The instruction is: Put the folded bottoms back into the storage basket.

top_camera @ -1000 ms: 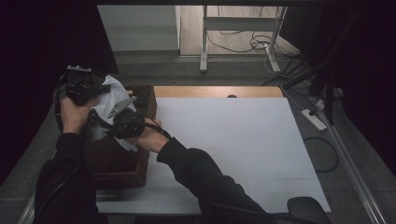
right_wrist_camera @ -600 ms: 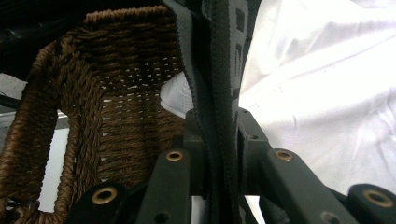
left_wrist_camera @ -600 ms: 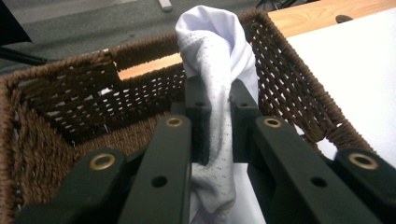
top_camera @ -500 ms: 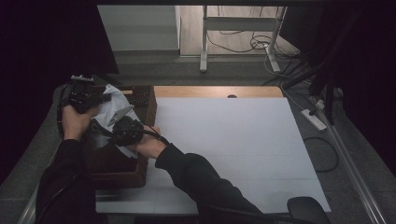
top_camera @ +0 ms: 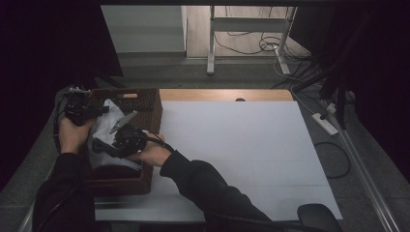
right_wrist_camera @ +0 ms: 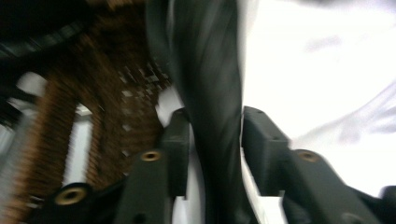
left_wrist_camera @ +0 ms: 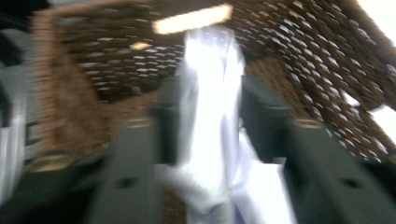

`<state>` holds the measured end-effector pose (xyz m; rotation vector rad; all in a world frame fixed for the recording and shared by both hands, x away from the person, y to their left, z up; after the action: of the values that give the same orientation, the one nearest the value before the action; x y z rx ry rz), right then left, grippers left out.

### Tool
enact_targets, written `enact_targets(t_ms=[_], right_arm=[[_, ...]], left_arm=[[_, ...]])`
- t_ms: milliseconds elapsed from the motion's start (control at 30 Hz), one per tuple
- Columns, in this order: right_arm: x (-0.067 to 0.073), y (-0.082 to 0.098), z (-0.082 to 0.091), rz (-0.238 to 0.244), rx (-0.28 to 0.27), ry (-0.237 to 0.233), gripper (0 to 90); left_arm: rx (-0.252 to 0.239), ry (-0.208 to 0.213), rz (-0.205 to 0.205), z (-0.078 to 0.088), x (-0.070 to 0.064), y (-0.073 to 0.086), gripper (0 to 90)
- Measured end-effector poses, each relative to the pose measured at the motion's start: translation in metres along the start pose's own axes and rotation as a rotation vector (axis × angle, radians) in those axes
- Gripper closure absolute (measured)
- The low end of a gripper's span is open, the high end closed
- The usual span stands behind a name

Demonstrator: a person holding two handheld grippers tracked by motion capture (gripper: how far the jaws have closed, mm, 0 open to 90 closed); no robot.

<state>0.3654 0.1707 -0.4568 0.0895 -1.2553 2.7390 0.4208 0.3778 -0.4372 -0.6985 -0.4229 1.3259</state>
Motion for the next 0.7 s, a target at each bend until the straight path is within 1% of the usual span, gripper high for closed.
enact_targets(t_ms=[33,67,167,233,300,367,433,467,533,567,633,700], right_arm=[[0.0,-0.002,0.003,-0.002,-0.013,0.004,49.4],[-0.001,-0.005,0.006,-0.002,-0.022,0.016,47.6],[-0.005,-0.011,0.016,0.001,-0.05,0.058,40.8],[-0.01,-0.013,0.023,-0.012,-0.073,0.078,38.3],[-0.015,-0.013,0.031,-0.036,-0.085,0.088,36.4],[-0.02,-0.013,0.036,-0.058,-0.084,0.09,33.2],[-0.022,-0.011,0.041,-0.065,-0.077,0.092,26.8],[-0.023,-0.01,0.044,-0.063,-0.073,0.094,25.3],[-0.025,-0.006,0.048,-0.062,-0.069,0.095,19.4],[-0.027,-0.005,0.051,-0.065,-0.065,0.093,18.8],[-0.029,-0.001,0.056,-0.073,-0.067,0.092,12.2],[-0.032,0.002,0.06,-0.076,-0.068,0.108,6.5]], left_arm=[[-0.009,-0.003,0.015,0.003,0.003,0.001,47.5],[-0.016,-0.009,0.024,0.005,0.005,0.001,43.8],[-0.022,-0.013,0.031,0.007,0.008,0.003,37.2],[-0.024,-0.015,0.025,0.006,0.007,0.003,31.7],[-0.028,-0.002,0.026,0.004,0.005,0.004,28.2],[-0.021,0.013,0.033,0.001,0.004,0.004,19.5],[-0.014,0.043,0.038,-0.002,0.002,0.005,13.3],[-0.012,0.059,0.042,-0.004,0.0,0.005,10.6],[-0.006,0.109,0.034,-0.008,-0.004,0.006,6.0],[-0.006,0.133,0.03,-0.01,-0.006,0.006,3.1],[-0.003,0.18,0.033,-0.016,-0.011,0.006,0.2],[-0.014,0.22,0.033,-0.022,-0.015,0.006,0.0]])
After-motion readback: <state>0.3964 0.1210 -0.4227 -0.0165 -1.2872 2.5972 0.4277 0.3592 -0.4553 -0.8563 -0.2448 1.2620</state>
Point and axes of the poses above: each handheld gripper's, and its own axes: z roughly backward along the jaws, y roughly out of its underside, x roughly to its left, the point moved 2 cm from there along -z, roughly forward along the jaws, and after that the axes turned 4 degrees about x, right-handed, at the moved point
